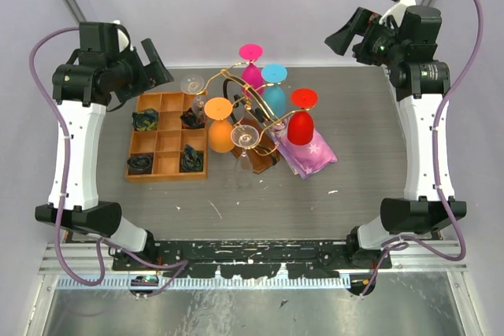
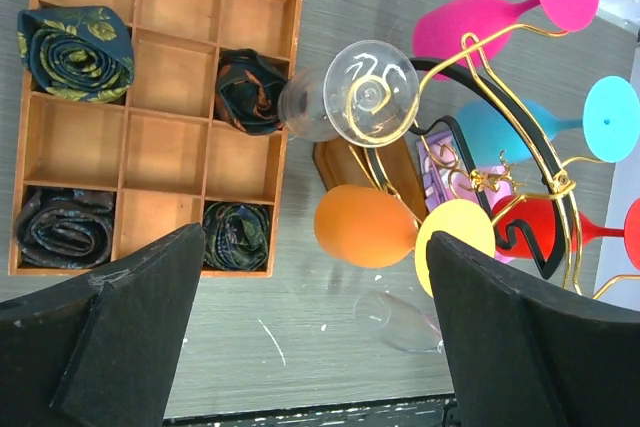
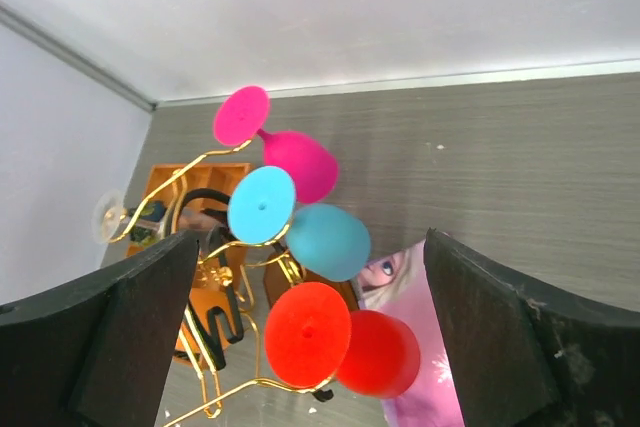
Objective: Take the wine glass off the wine glass rack
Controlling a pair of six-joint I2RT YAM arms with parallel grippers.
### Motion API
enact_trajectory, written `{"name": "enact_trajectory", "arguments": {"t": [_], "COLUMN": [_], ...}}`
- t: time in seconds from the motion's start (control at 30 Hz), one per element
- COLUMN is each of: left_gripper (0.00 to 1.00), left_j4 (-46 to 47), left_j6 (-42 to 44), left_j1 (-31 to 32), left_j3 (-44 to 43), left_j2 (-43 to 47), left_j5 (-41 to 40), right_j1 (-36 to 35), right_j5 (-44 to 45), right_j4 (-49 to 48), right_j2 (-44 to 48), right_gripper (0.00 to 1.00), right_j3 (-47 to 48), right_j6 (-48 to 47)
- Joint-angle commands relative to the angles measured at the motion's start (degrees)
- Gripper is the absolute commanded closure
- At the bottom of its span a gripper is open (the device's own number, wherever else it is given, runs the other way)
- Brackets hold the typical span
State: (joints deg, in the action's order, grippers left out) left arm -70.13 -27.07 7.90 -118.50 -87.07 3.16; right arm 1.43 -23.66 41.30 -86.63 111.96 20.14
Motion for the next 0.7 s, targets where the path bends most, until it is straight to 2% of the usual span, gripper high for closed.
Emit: {"name": "enact_trajectory", "arguments": {"t": [0.0, 0.23, 0.37, 0.53, 0.67], "left_gripper": [0.01, 0.01, 0.01, 0.01, 0.01], "left_j4": [-0.3, -2.19, 0.66, 1.84, 2.99], "left_j6": [-0.71, -0.47, -1.85, -1.85, -2.14], "left_j1": [-0.17, -0.17, -0.17, -0.17, -0.19], "left_j3": [-1.41, 3.31, 8.72, 11.86, 14.91], "left_j2": [-1.35, -1.33, 0.57, 1.52, 2.04], "left_j5": [-0.12, -0.87, 1.92, 1.9, 2.57], "right_j1": [0.08, 4.75, 11.07, 10.96, 6.84], "right_j5": [11.54, 16.34, 7.77, 7.65, 11.42], "right_j4": [1.12, 4.27, 4.1, 7.52, 8.89], "right_j2": [3.05, 4.89, 2.27, -3.32, -6.43], "right_gripper": [0.0, 0.0, 0.0, 0.0, 0.0], "right_j3": [-1.41, -15.77, -26.66, -31.48, -33.75], "right_j6": [-1.44, 3.45, 5.36, 0.12, -2.49]}}
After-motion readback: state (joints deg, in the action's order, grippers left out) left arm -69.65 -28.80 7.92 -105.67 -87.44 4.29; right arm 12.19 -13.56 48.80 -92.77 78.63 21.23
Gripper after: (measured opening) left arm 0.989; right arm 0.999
